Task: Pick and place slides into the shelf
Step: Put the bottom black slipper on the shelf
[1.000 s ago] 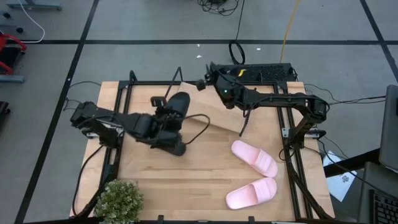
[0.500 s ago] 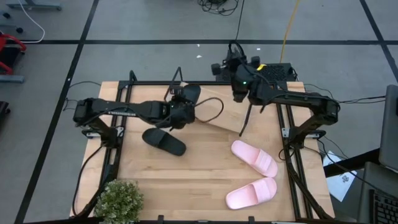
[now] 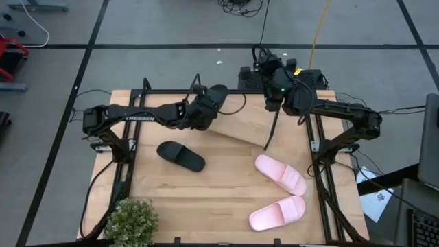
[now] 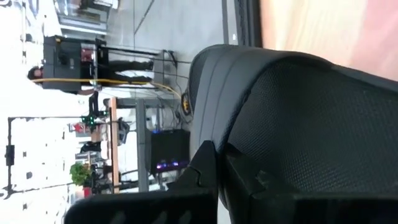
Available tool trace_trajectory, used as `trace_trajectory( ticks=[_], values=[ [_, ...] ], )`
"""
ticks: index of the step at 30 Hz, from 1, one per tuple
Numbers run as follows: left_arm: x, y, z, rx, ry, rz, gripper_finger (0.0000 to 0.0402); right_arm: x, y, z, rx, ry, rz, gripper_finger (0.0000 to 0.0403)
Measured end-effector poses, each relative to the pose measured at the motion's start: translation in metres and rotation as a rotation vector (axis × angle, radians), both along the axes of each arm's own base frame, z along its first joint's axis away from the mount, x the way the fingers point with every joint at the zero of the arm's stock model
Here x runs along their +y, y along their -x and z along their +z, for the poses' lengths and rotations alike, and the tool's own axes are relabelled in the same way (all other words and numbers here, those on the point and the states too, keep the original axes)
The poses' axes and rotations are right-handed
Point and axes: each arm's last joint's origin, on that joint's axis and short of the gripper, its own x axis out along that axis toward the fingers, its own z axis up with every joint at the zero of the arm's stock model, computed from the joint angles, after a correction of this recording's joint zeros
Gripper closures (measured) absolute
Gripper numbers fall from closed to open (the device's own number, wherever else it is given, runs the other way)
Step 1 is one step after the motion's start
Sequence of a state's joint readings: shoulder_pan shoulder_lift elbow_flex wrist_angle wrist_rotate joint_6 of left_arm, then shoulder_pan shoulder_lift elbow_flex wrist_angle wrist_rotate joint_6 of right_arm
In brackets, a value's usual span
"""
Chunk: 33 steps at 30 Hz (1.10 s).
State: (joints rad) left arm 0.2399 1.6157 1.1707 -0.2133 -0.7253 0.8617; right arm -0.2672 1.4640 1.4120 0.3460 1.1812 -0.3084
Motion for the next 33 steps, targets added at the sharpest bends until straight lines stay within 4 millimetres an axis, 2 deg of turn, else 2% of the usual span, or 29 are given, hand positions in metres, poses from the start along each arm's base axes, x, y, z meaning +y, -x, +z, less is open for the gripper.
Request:
trace_trajectory(
  ticks=[3,13,22,33],
  values=[
    [0.011,0.004,-0.004,0.021,-0.005,0.024,0.0402,0.000,0.000,0.000,0.003,0.000,0.005,0.0307],
    [0.032,-0.005,-0.028,0.064,0.004,0.021,0.0402,0.000,-0.001,-0.002,0.055,-0.002,0.005,0.0307],
    [0.056,-0.003,-0.051,0.122,0.035,0.079,0.0401,0.000,-0.001,-0.002,0.074,-0.001,0.004,0.0307],
    [0.060,-0.001,-0.052,0.109,0.064,0.081,0.0401,0.000,-0.001,-0.002,0.050,-0.004,0.006,0.0307]
  ],
)
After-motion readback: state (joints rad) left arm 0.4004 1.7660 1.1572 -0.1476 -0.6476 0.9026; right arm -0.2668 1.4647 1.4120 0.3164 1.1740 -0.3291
